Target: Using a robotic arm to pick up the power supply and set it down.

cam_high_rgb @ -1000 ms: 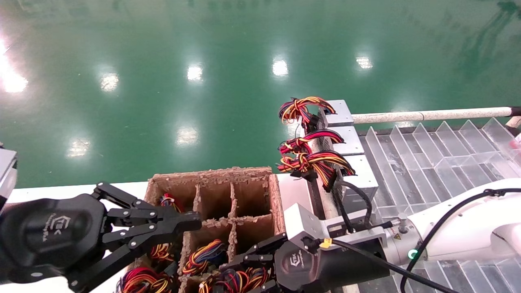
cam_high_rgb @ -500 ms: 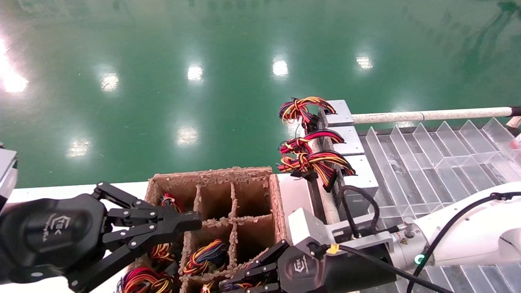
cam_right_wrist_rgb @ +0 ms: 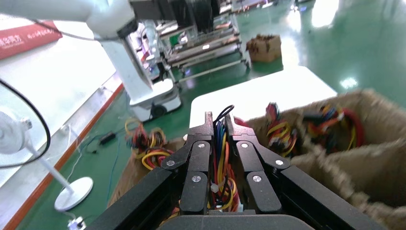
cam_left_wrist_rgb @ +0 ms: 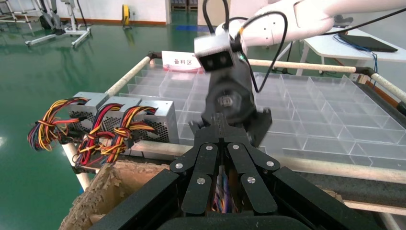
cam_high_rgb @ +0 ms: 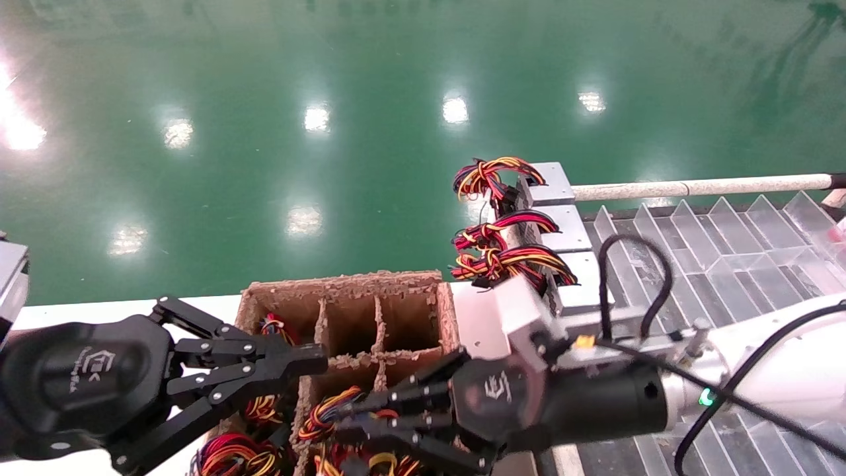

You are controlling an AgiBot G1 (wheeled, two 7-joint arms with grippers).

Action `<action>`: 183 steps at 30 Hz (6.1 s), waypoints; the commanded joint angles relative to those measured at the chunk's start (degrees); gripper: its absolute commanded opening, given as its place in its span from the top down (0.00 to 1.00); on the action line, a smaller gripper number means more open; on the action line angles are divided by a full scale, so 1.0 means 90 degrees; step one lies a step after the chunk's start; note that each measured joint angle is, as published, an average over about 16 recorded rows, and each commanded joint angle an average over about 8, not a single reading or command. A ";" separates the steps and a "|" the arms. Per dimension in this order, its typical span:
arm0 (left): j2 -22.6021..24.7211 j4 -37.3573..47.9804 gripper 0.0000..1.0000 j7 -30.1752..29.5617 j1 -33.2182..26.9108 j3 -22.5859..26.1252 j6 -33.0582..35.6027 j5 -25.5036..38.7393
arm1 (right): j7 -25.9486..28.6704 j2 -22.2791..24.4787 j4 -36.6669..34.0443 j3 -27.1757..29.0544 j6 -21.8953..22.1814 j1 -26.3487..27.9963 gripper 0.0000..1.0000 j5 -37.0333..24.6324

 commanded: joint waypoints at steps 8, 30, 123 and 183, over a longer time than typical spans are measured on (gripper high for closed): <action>0.0000 0.0000 1.00 0.0000 0.0000 0.0000 0.0000 0.0000 | 0.0004 0.0069 -0.0073 0.0204 0.0063 0.0497 1.00 0.0455; 0.0000 0.0000 1.00 0.0000 0.0000 0.0001 0.0000 0.0000 | 0.0072 0.1207 0.0627 0.0685 0.0149 0.1892 1.00 0.0907; -0.0001 0.0000 1.00 0.0001 -0.0001 0.0002 -0.0001 -0.0002 | -0.0814 0.4207 0.1967 -0.0608 0.1852 -0.0207 0.00 0.2476; -0.0001 0.0000 0.00 0.0002 -0.0001 0.0003 -0.0001 -0.0002 | 0.0571 0.3045 0.3381 0.3139 0.1235 -0.1396 0.00 -0.0185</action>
